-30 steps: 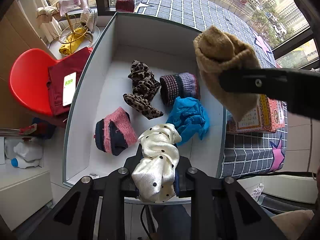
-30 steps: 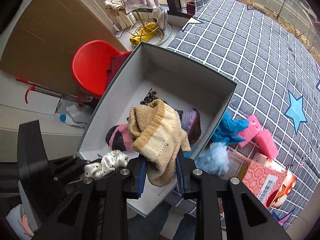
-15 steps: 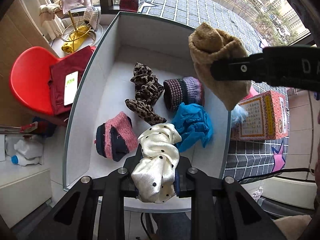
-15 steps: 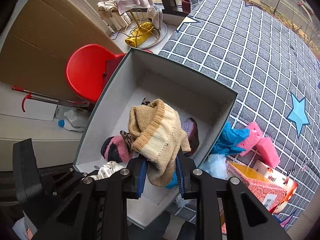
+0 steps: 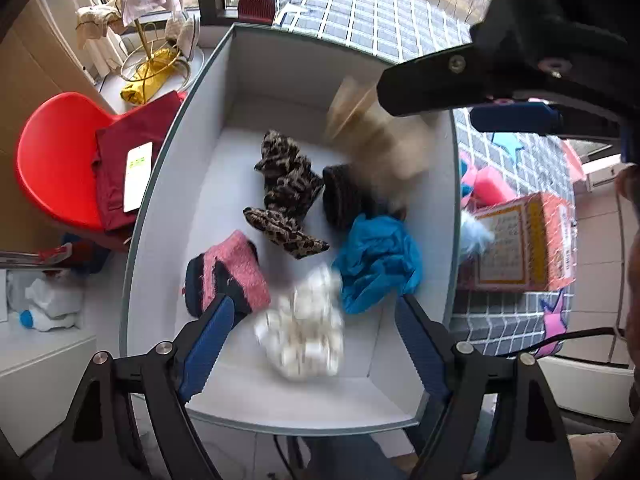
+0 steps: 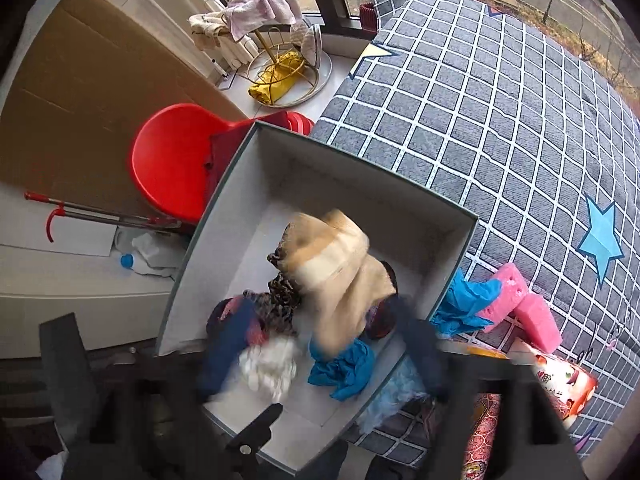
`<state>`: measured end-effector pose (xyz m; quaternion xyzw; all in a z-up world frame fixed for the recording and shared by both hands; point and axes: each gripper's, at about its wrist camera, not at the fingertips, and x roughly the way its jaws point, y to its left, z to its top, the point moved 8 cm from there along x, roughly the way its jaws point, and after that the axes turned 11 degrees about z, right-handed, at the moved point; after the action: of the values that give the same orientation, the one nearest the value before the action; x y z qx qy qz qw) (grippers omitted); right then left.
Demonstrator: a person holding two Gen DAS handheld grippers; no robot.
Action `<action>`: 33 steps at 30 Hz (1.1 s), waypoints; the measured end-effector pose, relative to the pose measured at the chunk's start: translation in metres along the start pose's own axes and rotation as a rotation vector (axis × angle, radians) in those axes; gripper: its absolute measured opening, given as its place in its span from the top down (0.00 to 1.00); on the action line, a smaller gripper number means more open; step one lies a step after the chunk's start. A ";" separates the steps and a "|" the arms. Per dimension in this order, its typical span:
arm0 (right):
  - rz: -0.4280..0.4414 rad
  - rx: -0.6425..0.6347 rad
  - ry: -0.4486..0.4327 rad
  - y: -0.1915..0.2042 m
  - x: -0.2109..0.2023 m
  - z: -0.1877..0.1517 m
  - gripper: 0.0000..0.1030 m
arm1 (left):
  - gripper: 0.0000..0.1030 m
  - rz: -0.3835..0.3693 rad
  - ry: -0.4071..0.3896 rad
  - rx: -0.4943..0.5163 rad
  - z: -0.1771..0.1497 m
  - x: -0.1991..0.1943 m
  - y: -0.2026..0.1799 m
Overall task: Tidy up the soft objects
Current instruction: 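Open both tools to drop the scrunchie and beige sock into the box, then reach the right tool toward the light-blue fluffy item beside the printed box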
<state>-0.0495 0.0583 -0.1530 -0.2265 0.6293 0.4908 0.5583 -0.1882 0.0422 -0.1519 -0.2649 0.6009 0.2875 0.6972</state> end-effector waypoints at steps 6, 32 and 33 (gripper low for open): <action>-0.016 0.012 -0.023 -0.004 -0.012 0.004 0.17 | 0.00 -0.077 -0.034 -0.024 0.006 -0.001 -0.003; -0.093 0.203 -0.076 -0.127 -0.089 -0.012 0.00 | 0.00 -0.185 -0.035 -0.023 0.025 -0.024 -0.041; -0.100 0.217 -0.062 -0.136 -0.085 -0.016 0.00 | 0.00 -0.183 -0.031 -0.022 0.025 -0.023 -0.043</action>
<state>0.0793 -0.0340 -0.1253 -0.1808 0.6491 0.3982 0.6224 -0.1426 0.0287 -0.1241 -0.3216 0.5601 0.2334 0.7269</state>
